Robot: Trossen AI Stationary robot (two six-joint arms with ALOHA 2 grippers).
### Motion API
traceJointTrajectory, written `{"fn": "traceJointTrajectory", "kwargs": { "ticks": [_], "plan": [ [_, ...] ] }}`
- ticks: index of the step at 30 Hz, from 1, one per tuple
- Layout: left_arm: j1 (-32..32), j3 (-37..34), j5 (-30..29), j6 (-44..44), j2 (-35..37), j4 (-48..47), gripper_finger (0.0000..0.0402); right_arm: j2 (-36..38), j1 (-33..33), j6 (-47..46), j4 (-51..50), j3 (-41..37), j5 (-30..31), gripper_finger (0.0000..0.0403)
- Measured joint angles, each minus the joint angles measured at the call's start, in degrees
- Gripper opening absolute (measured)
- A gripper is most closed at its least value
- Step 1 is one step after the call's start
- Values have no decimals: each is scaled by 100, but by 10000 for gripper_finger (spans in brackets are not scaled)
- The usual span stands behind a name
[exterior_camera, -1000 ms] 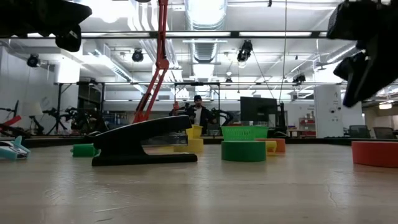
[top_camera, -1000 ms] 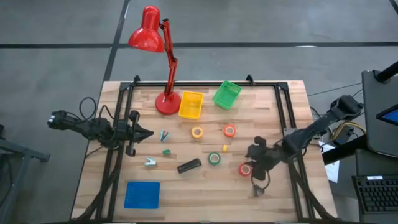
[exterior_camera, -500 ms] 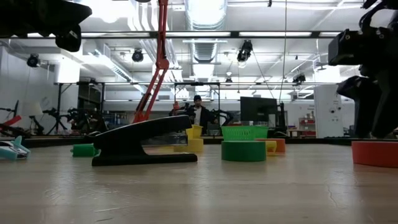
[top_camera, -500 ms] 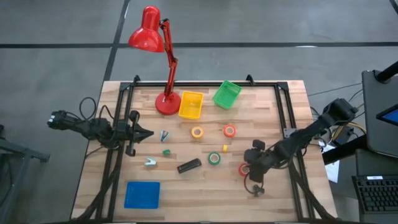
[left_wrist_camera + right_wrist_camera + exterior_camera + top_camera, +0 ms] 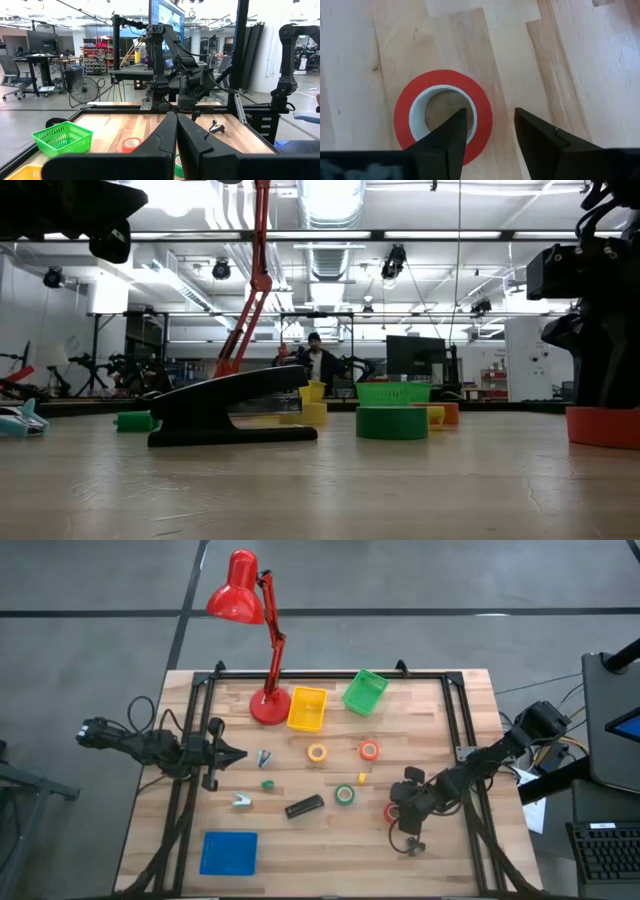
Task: Pick and place Stapler, Stapler remover, tape
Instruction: Put the red tape into the green bin
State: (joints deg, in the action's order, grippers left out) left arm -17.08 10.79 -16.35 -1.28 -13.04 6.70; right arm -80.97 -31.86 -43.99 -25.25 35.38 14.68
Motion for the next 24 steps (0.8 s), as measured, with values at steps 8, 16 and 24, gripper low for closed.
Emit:
{"fn": "traceJointTrajectory", "kwargs": {
  "ticks": [8, 16, 24],
  "plan": [
    [0, 0, 2, 0, 0, 0, 14, -11, 2, 20, 23, 0, -17, 115],
    [2, 1, 1, 0, 0, 0, 14, -11, 35, 84, 41, -2, -17, 61],
    [2, 1, 2, 0, 0, -1, 14, -5, 362, 387, 51, 138, 34, 39]
  ]
}}
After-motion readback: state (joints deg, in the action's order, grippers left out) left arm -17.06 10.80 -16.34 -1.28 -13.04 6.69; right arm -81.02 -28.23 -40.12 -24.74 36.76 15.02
